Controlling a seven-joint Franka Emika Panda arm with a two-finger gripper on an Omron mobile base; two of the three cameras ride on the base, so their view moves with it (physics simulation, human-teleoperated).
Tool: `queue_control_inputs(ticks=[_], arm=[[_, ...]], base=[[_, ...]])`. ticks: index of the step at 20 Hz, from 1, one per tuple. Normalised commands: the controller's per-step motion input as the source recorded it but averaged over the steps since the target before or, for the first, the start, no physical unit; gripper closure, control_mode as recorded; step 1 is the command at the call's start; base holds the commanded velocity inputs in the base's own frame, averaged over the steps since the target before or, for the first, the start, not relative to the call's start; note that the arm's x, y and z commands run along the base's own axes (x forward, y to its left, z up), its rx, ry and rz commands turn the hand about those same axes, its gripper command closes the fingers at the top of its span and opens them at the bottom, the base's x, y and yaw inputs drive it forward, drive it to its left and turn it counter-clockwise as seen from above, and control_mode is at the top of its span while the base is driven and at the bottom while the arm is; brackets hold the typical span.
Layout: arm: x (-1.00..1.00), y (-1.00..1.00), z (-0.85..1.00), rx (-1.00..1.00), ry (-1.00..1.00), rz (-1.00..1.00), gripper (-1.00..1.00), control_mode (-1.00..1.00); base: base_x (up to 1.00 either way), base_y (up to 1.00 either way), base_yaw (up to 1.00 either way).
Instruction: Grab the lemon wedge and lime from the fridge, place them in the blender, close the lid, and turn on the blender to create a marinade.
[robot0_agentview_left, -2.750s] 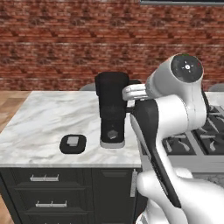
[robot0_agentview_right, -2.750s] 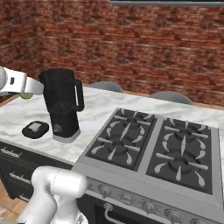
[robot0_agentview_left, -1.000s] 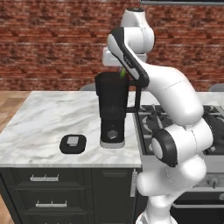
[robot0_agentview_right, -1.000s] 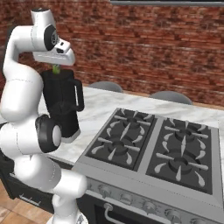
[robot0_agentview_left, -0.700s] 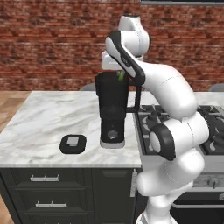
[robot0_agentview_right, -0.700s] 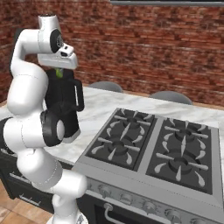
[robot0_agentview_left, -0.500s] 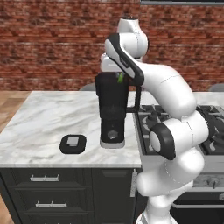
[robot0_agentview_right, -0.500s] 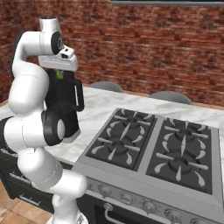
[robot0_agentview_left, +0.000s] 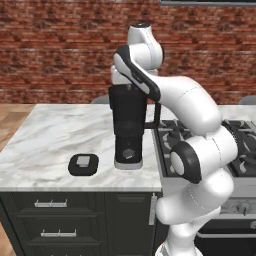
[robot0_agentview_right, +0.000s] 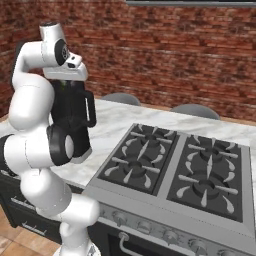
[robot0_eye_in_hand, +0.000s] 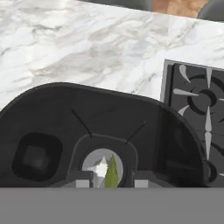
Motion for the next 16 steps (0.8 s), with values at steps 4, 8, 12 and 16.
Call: queue_control_inputs(ticks=[4, 8, 12, 16], arm=[[0.08, 0.03, 0.12, -0.01, -0.11, 0.00, -1.00, -1.00], [-0.34, 0.00, 0.55, 0.00, -0.19, 0.00, -1.00, -1.00], [-0.97, -0.11, 0.77, 0.00, -0.23, 0.00, -1.00, -1.00], [-1.00, -0.38, 0.30, 0.02, -0.13, 0.00, -1.00, -1.00]], base=[[0.00, 0.00, 0.00], [0.00, 0.00, 0.00], [0.00, 0.00, 0.00], [0.00, 0.00, 0.00]])
